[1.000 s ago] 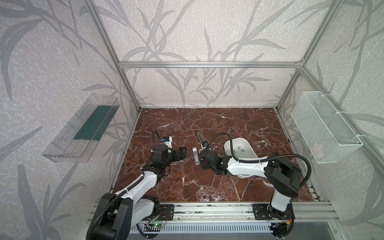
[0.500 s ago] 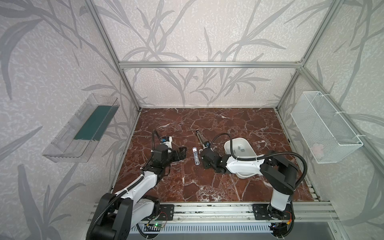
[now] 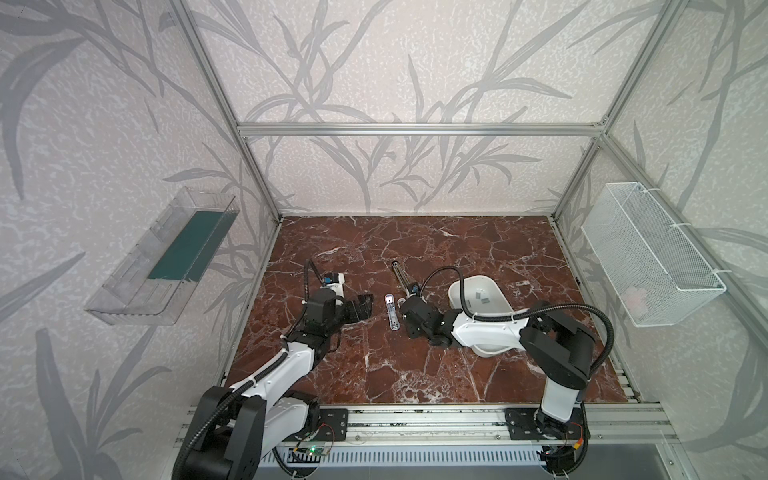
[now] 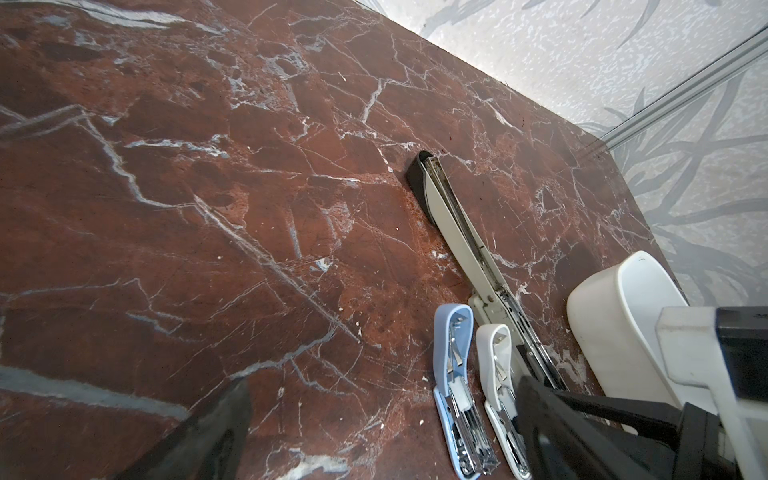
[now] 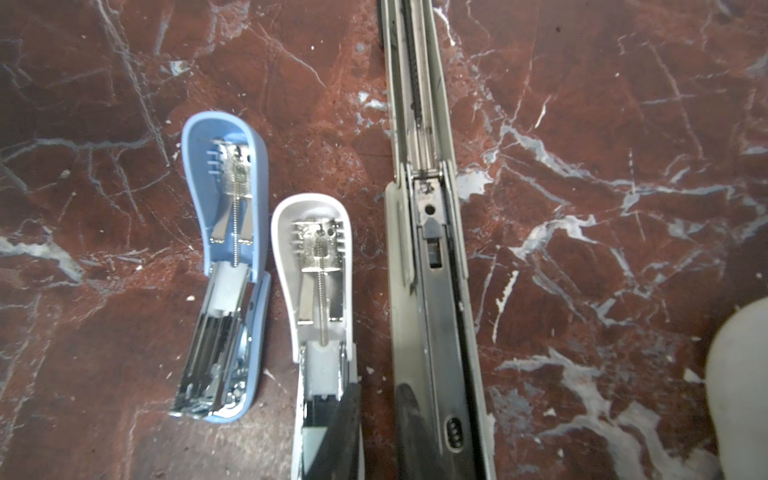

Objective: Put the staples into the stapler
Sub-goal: 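Raise the right gripper and carry it over the white tray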

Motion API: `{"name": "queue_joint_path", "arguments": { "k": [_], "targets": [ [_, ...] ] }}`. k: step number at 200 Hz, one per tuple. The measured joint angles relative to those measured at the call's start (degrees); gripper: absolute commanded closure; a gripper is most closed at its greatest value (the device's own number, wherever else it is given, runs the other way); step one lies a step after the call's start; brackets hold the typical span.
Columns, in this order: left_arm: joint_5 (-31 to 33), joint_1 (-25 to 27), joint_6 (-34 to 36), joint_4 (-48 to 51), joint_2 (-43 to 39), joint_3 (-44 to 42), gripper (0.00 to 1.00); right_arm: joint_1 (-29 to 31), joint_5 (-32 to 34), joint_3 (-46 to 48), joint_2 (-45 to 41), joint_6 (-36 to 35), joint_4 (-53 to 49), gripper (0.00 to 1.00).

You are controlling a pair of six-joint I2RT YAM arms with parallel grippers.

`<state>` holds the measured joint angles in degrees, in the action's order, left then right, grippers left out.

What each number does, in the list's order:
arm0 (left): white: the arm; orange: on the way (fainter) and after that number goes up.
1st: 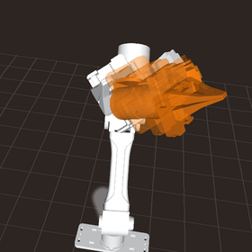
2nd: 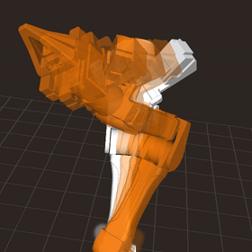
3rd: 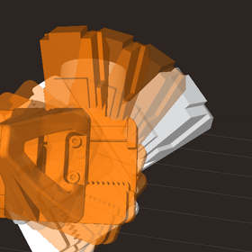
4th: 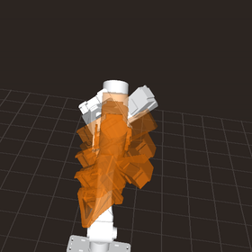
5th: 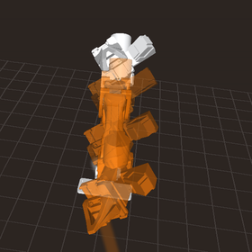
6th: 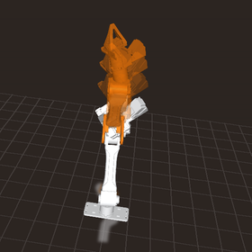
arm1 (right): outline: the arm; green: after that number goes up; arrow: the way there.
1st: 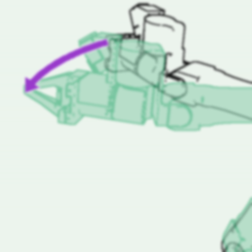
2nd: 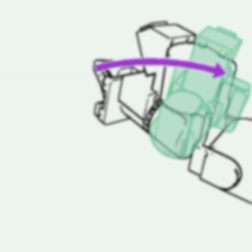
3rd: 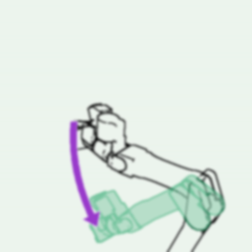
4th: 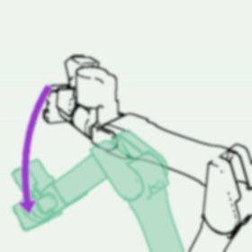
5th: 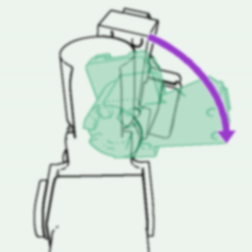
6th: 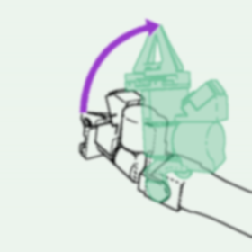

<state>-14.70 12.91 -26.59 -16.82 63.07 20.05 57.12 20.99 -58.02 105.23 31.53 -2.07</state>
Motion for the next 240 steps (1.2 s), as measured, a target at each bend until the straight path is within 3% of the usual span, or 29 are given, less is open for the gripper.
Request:
{"name": "queue_joint_path", "arguments": {
  "k": [240],
  "targets": [
    [-0.02, 0.00, 0.00, -0.83, -0.48, -0.42, 0.01, 0.96, -1.36, -0.74, 0.81, 1.03, -0.59, 0.82]
  ]
}}
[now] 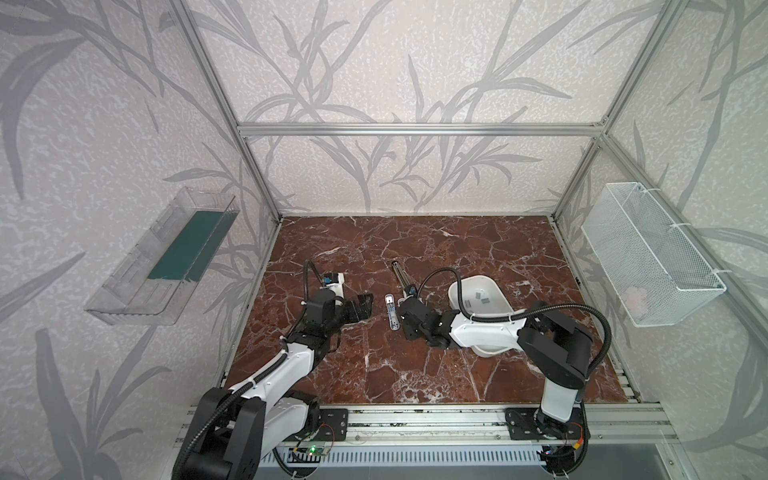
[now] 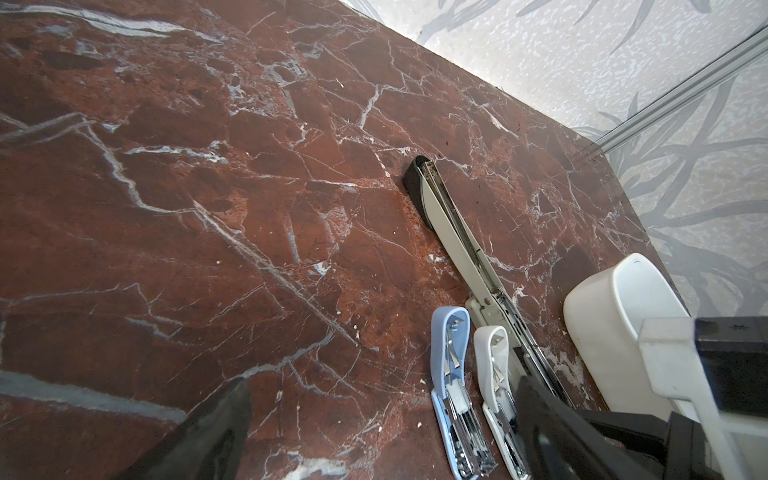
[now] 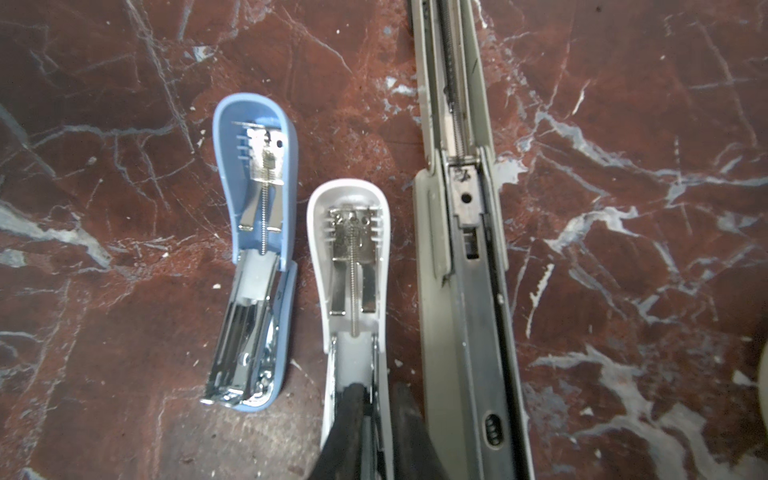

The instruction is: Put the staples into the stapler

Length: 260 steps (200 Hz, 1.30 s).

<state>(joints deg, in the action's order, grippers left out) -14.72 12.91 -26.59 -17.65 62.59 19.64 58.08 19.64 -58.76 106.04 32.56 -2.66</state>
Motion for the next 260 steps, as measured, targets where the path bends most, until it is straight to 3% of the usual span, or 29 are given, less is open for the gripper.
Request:
{"name": "queue_joint_path", "arguments": {
  "k": [47, 104, 147, 172, 201, 260],
  "targets": [
    [0.17, 0.00, 0.00, 0.00, -0.26, -0.02, 0.01, 0.00, 3.89, -0.07, -6.19, -2.75, -2.82, 0.77],
    [0.94, 0.00, 0.04, 0.17, 2.03, 0.00, 0.01, -1.27, 11.80, 4.59, -25.99, -3.63, -6.69, 0.72],
    [2.05, 0.02, 0.87, -0.46, 2.16, 0.00, 0.01, -14.40, 10.43, 9.81, -34.71, -1.42, -15.15, 0.72],
    [2.80, 0.07, 1.20, -1.22, 1.99, 0.00, 0.01, -22.29, 6.54, 11.28, -34.64, -0.92, -17.35, 0.72],
    [2.86, 0.07, 1.40, -1.20, 2.75, 0.04, 0.01, -27.30, 1.03, 10.75, -30.27, -2.19, -17.99, 0.72],
    [2.62, 0.63, 1.64, -0.33, 5.64, 1.01, 0.01, -29.90, -4.79, 7.80, -20.61, -6.51, -19.93, 0.73]
  ]
}}
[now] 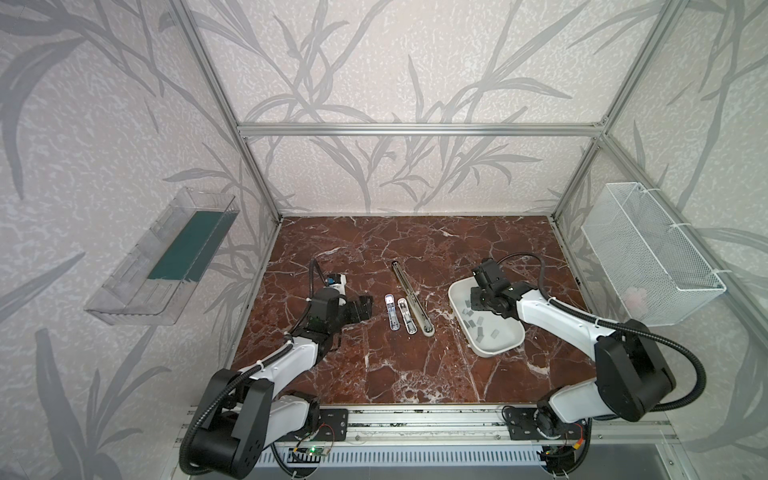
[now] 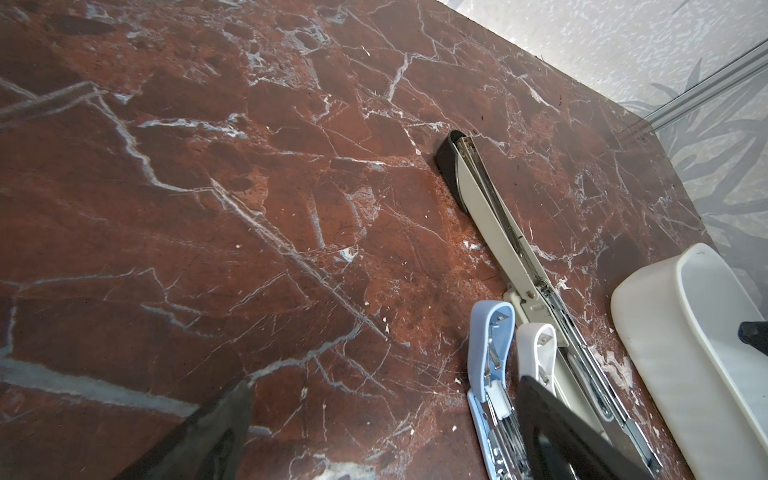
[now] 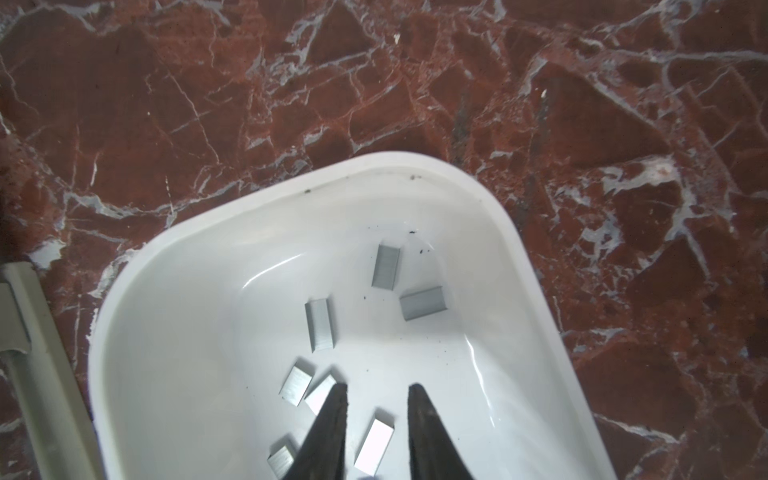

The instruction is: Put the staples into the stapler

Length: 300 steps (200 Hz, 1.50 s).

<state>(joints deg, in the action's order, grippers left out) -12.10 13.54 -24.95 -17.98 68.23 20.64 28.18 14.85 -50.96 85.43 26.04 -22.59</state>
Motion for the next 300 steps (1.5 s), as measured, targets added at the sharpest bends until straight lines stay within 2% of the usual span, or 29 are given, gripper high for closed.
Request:
{"name": "queue_joint_path", "arguments": {
  "k": [36, 171, 262, 300],
  "targets": [
    [0.15, 0.04, 0.35, 0.00, 0.00, 0.00, 0.01, -0.09, -3.43, 0.00, 2.27, 0.48, -0.26, 0.75],
    [0.17, 0.35, 0.57, 0.22, 0.02, 0.00, 0.01, -0.13, -3.78, 4.02, 3.17, 8.22, -3.23, 0.74],
    [0.20, 0.63, 0.76, 0.44, 0.68, 1.03, 0.01, -0.13, -5.49, 3.17, 6.38, 9.11, -1.09, 0.73],
    [0.22, 0.66, 0.76, 0.52, 1.03, 1.18, 0.01, -0.13, -5.42, 2.62, 7.02, 9.05, -0.79, 0.77]
  ]
}}
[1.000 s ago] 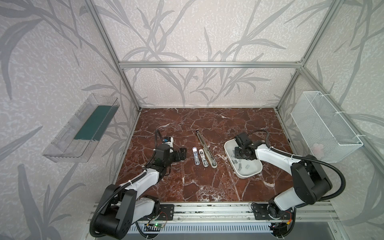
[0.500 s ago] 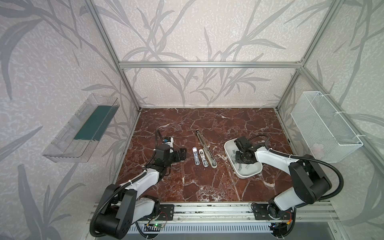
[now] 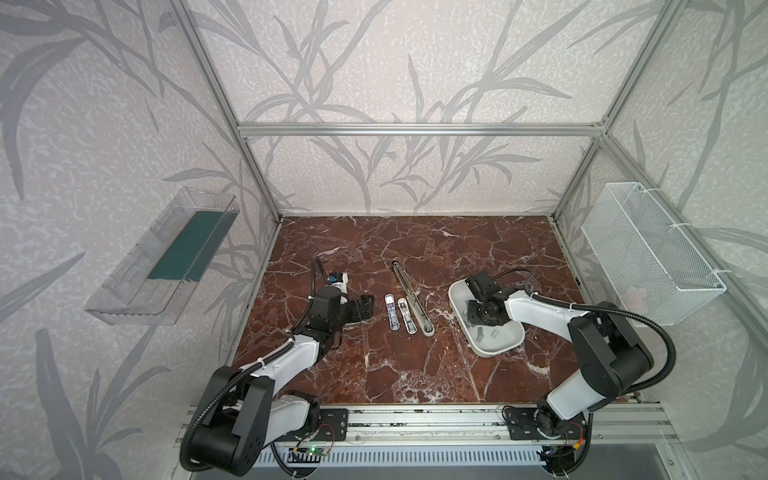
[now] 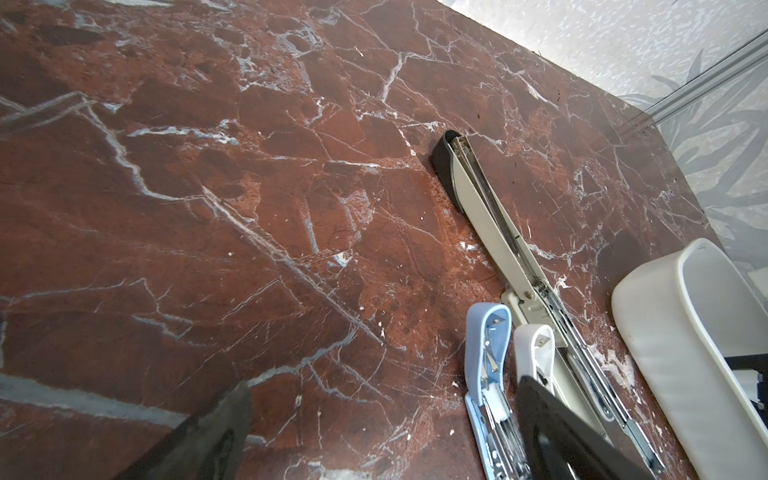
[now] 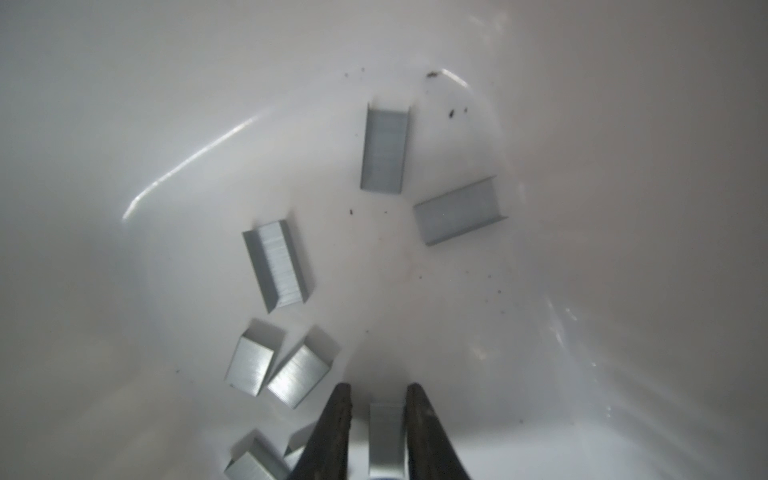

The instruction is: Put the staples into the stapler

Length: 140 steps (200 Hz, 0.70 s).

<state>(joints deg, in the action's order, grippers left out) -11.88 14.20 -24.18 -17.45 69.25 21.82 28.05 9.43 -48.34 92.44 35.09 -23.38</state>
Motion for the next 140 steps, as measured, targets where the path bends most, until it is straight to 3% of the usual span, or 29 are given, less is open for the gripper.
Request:
{"name": "queue_joint_path", "arguments": {
  "k": [140],
  "targets": [
    [0.00, 0.13, 0.04, 0.28, 0.98, 0.66, 0.01, 0.00, 0.70, -0.44, 0.33, 0.02, -0.04, 0.86]
  ]
}}
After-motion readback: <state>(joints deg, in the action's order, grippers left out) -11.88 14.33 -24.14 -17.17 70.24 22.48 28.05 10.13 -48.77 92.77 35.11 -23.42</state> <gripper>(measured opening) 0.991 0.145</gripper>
